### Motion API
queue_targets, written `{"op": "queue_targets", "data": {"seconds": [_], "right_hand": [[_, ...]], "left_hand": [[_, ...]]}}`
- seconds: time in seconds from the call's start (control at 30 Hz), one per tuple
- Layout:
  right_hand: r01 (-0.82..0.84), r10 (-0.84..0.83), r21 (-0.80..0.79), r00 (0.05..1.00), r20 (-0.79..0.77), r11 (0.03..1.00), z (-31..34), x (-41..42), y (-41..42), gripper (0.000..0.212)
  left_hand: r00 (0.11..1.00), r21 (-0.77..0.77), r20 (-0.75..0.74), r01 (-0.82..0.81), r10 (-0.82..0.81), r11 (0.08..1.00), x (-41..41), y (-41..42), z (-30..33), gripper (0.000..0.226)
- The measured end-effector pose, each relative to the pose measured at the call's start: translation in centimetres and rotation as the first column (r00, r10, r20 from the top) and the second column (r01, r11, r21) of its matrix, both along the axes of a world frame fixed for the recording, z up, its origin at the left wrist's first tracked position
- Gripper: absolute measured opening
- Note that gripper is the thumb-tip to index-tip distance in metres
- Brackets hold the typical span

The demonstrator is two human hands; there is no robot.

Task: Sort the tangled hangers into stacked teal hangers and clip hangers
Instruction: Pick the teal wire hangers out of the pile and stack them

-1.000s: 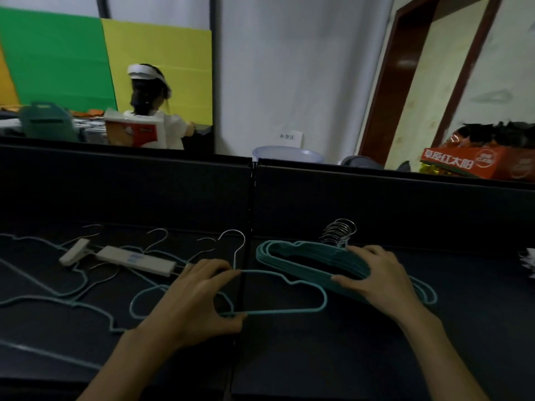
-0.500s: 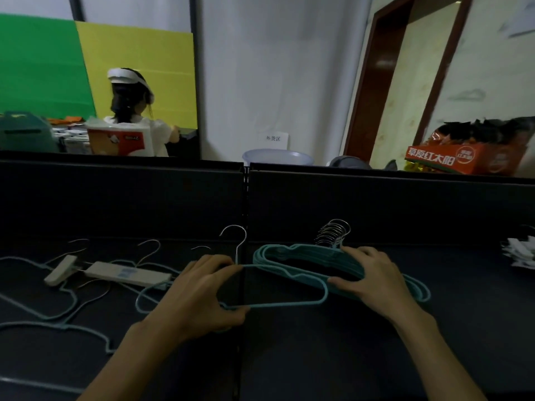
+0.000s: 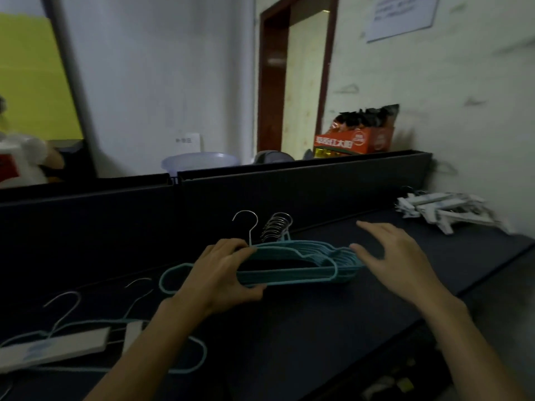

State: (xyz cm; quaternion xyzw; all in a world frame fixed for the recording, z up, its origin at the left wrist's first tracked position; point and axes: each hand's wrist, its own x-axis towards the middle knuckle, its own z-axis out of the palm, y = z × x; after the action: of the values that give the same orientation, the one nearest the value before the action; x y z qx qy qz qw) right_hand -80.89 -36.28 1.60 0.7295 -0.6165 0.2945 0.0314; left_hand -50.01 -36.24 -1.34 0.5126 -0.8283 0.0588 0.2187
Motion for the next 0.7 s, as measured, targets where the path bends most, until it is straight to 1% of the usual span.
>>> {"op": "queue_targets", "data": {"seconds": [0.17,0.3,0.43,0.53,0.7], "right_hand": [[0.092,-0.092,0.013,0.996,0.006,0.996,0.1,-3.0,1.6,0.052],[0.103,-0.103,0.015,0.995,0.014,0.995,-0.1,-5.0,0.8,0.05],[0.063,-0.063,0.018,0.998,0.018,0.998,-0.4,-6.3,-0.8,0.049],[0.025,-0.025,0.018,0.999,0.03,1.0,-0.3,-7.0,-1.9,0.049],[-0.073,0.073,0.01,0.997,0.028,0.997,-0.5,-7.6,-3.1,0.049]], "left_hand": [[0.997,-0.003,-0.03,0.073,-0.073,0.997,-3.4,-2.9,0.1,0.089],[0.997,0.024,-0.034,0.069,-0.068,0.997,-5.5,-4.7,0.0,0.092],[0.998,0.065,-0.033,0.055,-0.053,0.996,-6.8,-5.6,-0.6,0.093],[0.998,0.096,-0.032,0.052,-0.049,0.994,-7.6,-5.8,-1.0,0.088],[0.999,0.047,-0.036,-0.025,0.027,0.999,-8.4,-5.5,-1.6,0.086]]}}
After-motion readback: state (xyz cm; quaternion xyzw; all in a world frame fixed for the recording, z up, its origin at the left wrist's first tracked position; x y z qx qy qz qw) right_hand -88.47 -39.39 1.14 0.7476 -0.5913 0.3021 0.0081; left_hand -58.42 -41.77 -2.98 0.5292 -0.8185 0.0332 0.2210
